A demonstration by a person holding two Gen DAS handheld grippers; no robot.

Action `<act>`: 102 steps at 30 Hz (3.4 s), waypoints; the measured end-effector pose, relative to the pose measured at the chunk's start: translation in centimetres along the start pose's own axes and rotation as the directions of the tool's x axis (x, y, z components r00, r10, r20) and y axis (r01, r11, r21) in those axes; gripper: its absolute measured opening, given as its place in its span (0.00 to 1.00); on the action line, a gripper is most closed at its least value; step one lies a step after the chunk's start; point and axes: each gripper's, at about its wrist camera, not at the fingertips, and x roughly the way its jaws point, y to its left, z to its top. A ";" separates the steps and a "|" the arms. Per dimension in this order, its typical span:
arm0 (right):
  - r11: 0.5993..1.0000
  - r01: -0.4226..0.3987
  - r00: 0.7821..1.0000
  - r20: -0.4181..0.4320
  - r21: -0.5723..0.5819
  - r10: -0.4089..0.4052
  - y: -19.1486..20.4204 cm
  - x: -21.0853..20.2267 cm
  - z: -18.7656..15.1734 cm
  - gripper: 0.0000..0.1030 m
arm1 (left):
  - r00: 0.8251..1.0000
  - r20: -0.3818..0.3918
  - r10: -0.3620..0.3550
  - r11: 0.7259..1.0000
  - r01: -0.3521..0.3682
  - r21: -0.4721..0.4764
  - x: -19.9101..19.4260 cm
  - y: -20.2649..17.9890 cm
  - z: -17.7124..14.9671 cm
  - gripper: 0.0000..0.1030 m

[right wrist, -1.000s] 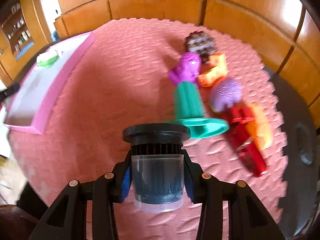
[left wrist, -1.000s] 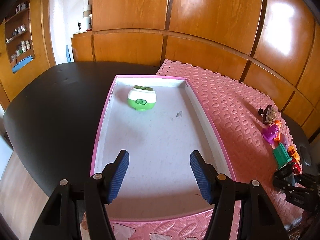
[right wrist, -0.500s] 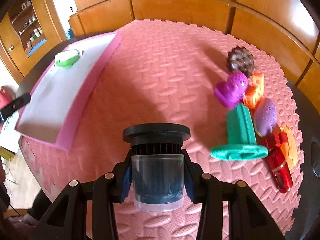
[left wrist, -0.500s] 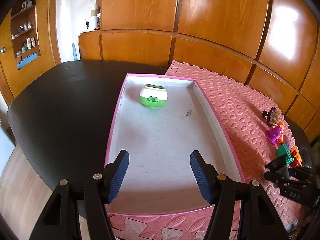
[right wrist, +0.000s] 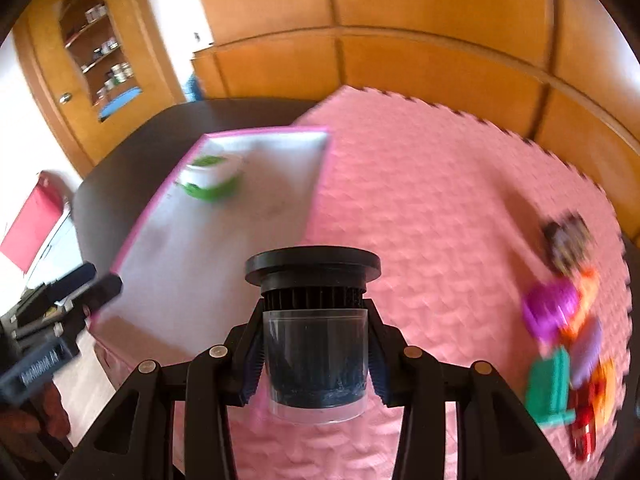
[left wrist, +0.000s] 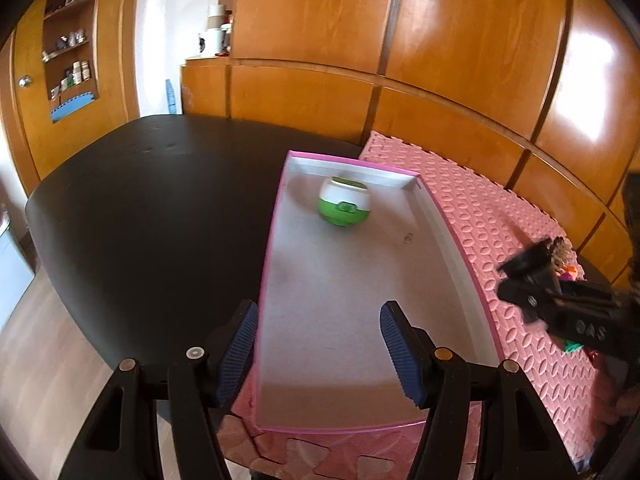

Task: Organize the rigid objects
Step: 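Carry the clear cup into the white tray and open the right tool, then move the left tool to the toys and grasp the teal stand toy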

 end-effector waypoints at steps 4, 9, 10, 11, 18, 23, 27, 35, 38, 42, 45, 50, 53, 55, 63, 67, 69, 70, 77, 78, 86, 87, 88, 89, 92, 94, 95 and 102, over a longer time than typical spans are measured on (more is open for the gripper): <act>0.999 -0.013 1.000 0.003 -0.041 0.013 2.1 2.1 2.8 0.42 | 1.000 0.001 0.012 1.000 -0.012 -0.017 0.0 0.8 0.1 0.62; 0.996 0.046 0.999 -0.017 -0.078 -0.048 3.4 6.0 5.6 0.42 | 1.000 -0.009 0.025 0.999 -0.025 -0.032 0.4 1.6 0.1 0.62; 0.994 0.064 0.997 -0.028 -0.085 -0.066 3.5 6.9 5.9 0.42 | 1.000 -0.011 0.026 0.999 -0.027 -0.034 0.5 1.7 0.1 0.62; 0.993 0.077 0.996 -0.034 -0.090 -0.080 3.5 7.5 6.1 0.42 | 0.999 -0.015 0.029 0.999 -0.029 -0.036 0.6 1.8 0.0 0.62; 0.985 0.123 0.990 -0.057 -0.121 -0.130 3.4 10.1 6.7 0.43 | 0.999 -0.032 0.028 0.999 -0.030 -0.036 1.2 2.0 -0.1 0.62; 0.990 0.096 0.991 -0.083 -0.102 -0.105 3.1 10.7 6.2 0.43 | 0.999 -0.028 0.030 0.999 -0.031 -0.034 1.1 2.0 -0.1 0.62; 0.993 0.082 0.993 -0.075 -0.084 -0.089 3.2 9.9 5.8 0.45 | 0.999 -0.027 0.032 0.999 -0.033 -0.030 0.9 1.8 0.0 0.62; 0.997 0.068 0.998 0.014 -0.033 -0.068 2.9 6.3 5.0 0.59 | 1.000 -0.018 0.025 1.000 -0.025 -0.015 0.3 1.1 0.0 0.62; 0.997 0.073 0.997 0.038 -0.019 -0.072 2.9 5.2 4.7 0.60 | 1.000 -0.015 0.022 1.000 -0.022 -0.008 0.1 0.8 0.0 0.62; 0.997 0.074 0.995 0.063 -0.002 -0.074 2.9 4.1 4.1 0.60 | 1.000 -0.010 0.020 1.000 -0.020 0.000 -0.3 0.5 -0.1 0.62; 0.997 0.081 0.993 0.081 -0.002 -0.081 3.1 3.4 3.7 0.60 | 1.000 -0.006 0.018 1.000 -0.018 0.006 -0.5 0.2 -0.1 0.62; 0.996 0.091 0.990 0.106 0.000 -0.091 3.1 2.2 2.7 0.60 | 1.000 -0.004 0.015 1.000 -0.015 0.018 -0.7 -0.3 -0.3 0.63; 0.995 0.100 0.988 0.119 0.009 -0.100 2.8 1.6 2.2 0.60 | 1.000 -0.005 0.011 1.000 -0.011 0.022 -0.8 -0.6 -0.4 0.64; 0.994 0.107 0.986 0.128 0.014 -0.108 2.4 1.0 1.8 0.61 | 1.000 -0.003 0.010 1.000 -0.010 0.025 -0.9 -0.7 -0.4 0.65; 0.987 0.144 0.976 0.153 0.074 -0.154 -0.6 -1.1 0.5 0.63 | 1.000 -0.013 -0.001 0.999 0.001 0.043 -0.7 -1.6 -0.6 0.65; 0.980 0.166 0.970 0.163 0.108 -0.182 -2.3 -2.3 -0.1 0.63 | 1.000 -0.014 -0.009 0.998 0.010 0.058 -0.8 -2.1 -0.7 0.66; 0.976 0.179 0.966 0.166 0.128 -0.199 -3.5 -3.0 -0.4 0.63 | 1.000 -0.018 -0.015 0.998 0.016 0.066 -0.9 -2.4 -0.8 0.66; 0.972 0.190 0.963 0.169 0.137 -0.212 -4.2 -3.4 -0.6 0.63 | 1.000 -0.019 -0.019 0.997 0.020 0.068 -0.9 -2.5 -0.8 0.67; 0.923 0.304 0.922 0.170 0.235 -0.347 -11.6 -7.4 -2.3 0.63 | 0.999 -0.002 -0.049 0.993 0.049 0.105 -1.4 -3.7 -0.2 0.67; 0.912 0.318 0.915 0.167 0.259 -0.366 -12.9 -8.0 -2.4 0.63 | 0.998 0.000 -0.056 0.992 0.055 0.112 -1.5 -4.0 -0.1 0.67; 0.783 0.420 0.854 0.092 0.459 -0.512 -23.6 -11.7 -6.3 0.65 | 0.990 -0.038 -0.138 0.965 0.143 0.221 -1.2 -8.7 0.1 0.70; 0.770 0.431 0.849 0.078 0.471 -0.523 -24.7 -11.6 -7.0 0.65 | 0.987 -0.048 -0.151 0.959 0.158 0.236 -1.1 -9.5 0.0 0.71; 0.760 0.435 0.846 0.068 0.483 -0.528 -25.7 -11.5 -7.7 0.65 | 0.985 -0.057 -0.162 0.953 0.171 0.249 -1.0 -10.2 0.0 0.71; 0.752 0.438 0.845 0.061 0.492 -0.532 -26.1 -11.4 -8.1 0.65 | 0.982 -0.068 -0.179 0.945 0.191 0.265 -0.9 -11.2 0.0 0.71; 0.722 0.401 0.857 0.049 0.564 -0.514 -28.2 -10.9 -10.0 0.65 | 0.966 -0.100 -0.236 0.916 0.256 0.310 -0.8 -14.1 0.0 0.71; 0.702 0.362 0.874 0.038 0.614 -0.484 -29.2 -10.8 -10.5 0.65 | 0.949 -0.144 -0.279 0.890 0.312 0.332 -0.3 -16.4 -0.1 0.71; 0.701 0.350 0.875 0.051 0.621 -0.482 -29.3 -10.9 -10.4 0.65 | 0.942 -0.161 -0.294 0.882 0.332 0.335 -0.1 -17.2 -0.2 0.71; 0.708 0.303 0.885 0.087 0.638 -0.457 -29.4 -11.5 -10.6 0.66 | 0.862 -0.317 -0.396 0.826 0.485 0.287 3.2 -24.4 -0.1 0.69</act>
